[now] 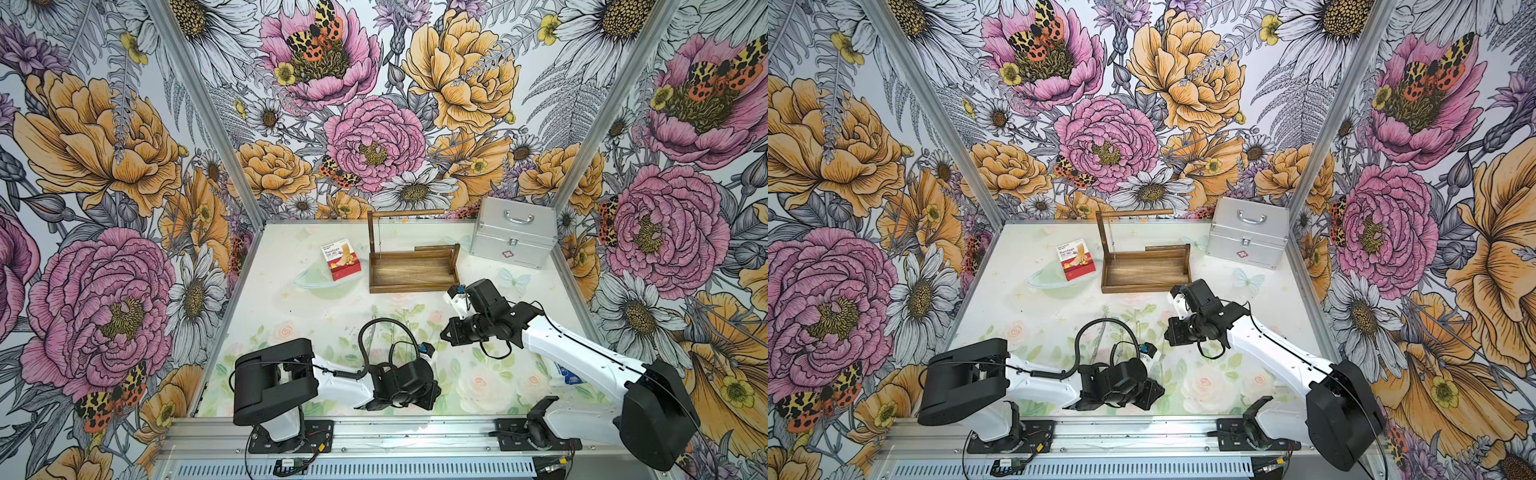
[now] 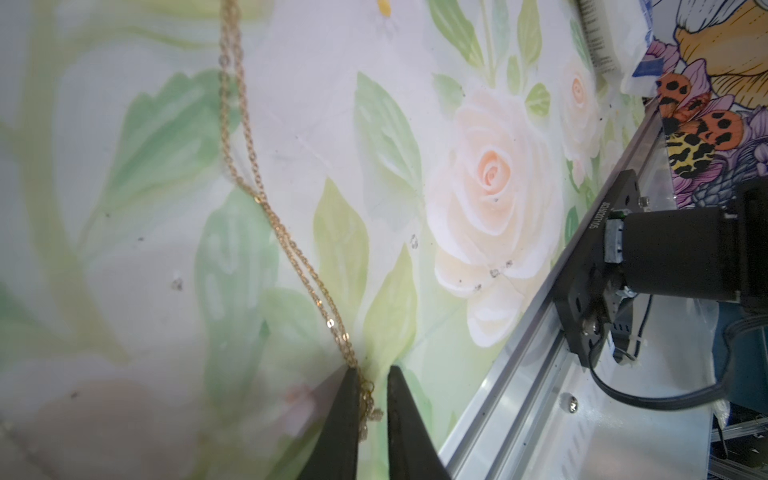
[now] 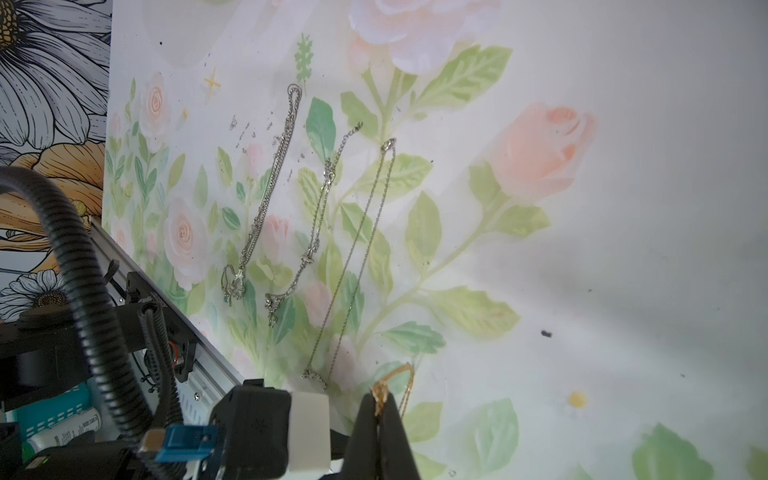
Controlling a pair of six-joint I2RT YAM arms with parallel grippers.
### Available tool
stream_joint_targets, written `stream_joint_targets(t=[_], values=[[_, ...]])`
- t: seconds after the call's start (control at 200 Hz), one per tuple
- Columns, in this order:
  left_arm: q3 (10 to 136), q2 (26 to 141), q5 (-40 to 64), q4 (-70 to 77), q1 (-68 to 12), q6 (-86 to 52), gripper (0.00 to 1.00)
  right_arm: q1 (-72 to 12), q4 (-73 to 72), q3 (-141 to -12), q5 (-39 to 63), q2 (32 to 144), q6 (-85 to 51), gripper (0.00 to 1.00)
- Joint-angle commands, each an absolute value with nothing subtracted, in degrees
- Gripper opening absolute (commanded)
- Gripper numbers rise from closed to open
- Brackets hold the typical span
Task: Take the necklace off the jewelry display stand
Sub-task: Place the necklace at the center of the board.
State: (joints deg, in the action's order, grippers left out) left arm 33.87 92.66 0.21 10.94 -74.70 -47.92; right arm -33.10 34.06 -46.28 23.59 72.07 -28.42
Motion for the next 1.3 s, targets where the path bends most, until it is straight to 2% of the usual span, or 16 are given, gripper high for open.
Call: stream_joint_targets(t=[0.0,0.225,0.43,0.681,0.881,1.291], values=[[33.4,91.3,-3.2,7.1,-75.2,-46.8,0.20,-33.6,32.8,-46.7,22.7,72.5,-27.7,0.00],[33.8,89.5,-4.6,6.1,-75.9,-45.1,0.34,-33.7,32.7,-46.8,22.3,73.1,-27.6,0.00],[34.1,86.2,-6.1,6.2,-78.5,-42.2,0.37,-33.7,32.7,-47.2,22.2,73.9,-27.5,0.00],[34.0,81.9,-6.9,6.3,-78.2,-38.5,0.18,-33.8,32.7,-48.7,21.8,75.8,-27.6,0.00],[34.8,83.9,-4.9,6.5,-77.5,-37.6,0.07,-33.8,32.9,-51.1,21.2,78.8,-27.9,0.00],[35.8,90.5,-2.3,9.7,-77.0,-39.5,0.01,-33.7,33.0,-55.6,20.2,84.7,-29.0,0.00]])
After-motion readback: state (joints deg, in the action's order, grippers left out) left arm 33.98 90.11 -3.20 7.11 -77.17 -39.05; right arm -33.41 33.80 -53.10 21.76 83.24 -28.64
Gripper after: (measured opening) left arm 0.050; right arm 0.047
